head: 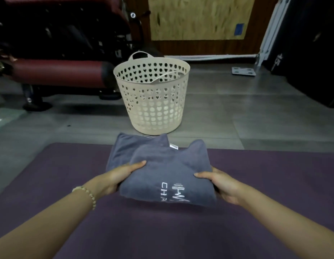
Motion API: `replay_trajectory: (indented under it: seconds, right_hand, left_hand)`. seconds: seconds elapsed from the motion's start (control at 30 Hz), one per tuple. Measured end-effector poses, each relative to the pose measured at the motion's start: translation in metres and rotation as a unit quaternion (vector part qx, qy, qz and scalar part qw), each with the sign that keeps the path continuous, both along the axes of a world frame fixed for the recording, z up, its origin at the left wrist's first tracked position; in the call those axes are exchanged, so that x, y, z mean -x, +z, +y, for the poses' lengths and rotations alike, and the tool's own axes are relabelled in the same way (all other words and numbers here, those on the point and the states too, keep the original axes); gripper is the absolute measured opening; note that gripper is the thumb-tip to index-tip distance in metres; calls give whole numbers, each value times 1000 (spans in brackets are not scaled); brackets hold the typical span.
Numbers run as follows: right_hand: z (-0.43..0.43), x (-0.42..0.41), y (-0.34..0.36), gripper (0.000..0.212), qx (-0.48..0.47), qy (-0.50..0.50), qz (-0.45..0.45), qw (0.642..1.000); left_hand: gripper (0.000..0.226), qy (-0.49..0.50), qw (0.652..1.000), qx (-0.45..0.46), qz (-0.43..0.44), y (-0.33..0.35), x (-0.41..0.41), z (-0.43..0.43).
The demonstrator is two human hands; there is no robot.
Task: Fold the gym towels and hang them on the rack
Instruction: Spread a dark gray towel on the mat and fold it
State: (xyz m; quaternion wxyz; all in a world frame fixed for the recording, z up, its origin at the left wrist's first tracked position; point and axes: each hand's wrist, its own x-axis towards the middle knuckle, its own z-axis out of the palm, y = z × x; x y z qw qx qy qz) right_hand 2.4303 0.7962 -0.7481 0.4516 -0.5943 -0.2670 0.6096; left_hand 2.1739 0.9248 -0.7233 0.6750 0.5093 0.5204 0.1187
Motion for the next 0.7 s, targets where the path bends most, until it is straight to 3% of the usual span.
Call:
replay_trajectory:
  seconds: [0.1,0.23,0.33,0.4,0.47,0.57,0.7]
  right_hand:
    - [47,27,8,31,-25,-12,-31,999]
    - [122,51,7,42,-60,-48,-65,995]
    - [161,62,-2,40,-68,-79,-72,992]
    - [168,65,-19,39,-32,-72,-169,982]
    - [161,60,-41,49,10,-38,-314,949]
    - [137,45,-62,55,32,6,-382,924]
    - [107,9,-68,61,49,54,-416,906]
  left_hand:
    - [69,7,999,-37,-12,1,26,28]
    - [31,51,991,-120,4,11,45,81]
    - [39,94,978,-182,41,7,55,117]
    - [47,89,967,-219,94,-8,63,128]
    - [56,48,964,-213,153,-27,71,127]
    - [57,17,952,-233,200,-53,77,118]
    - [51,5,881,-393,263,-50,69,113]
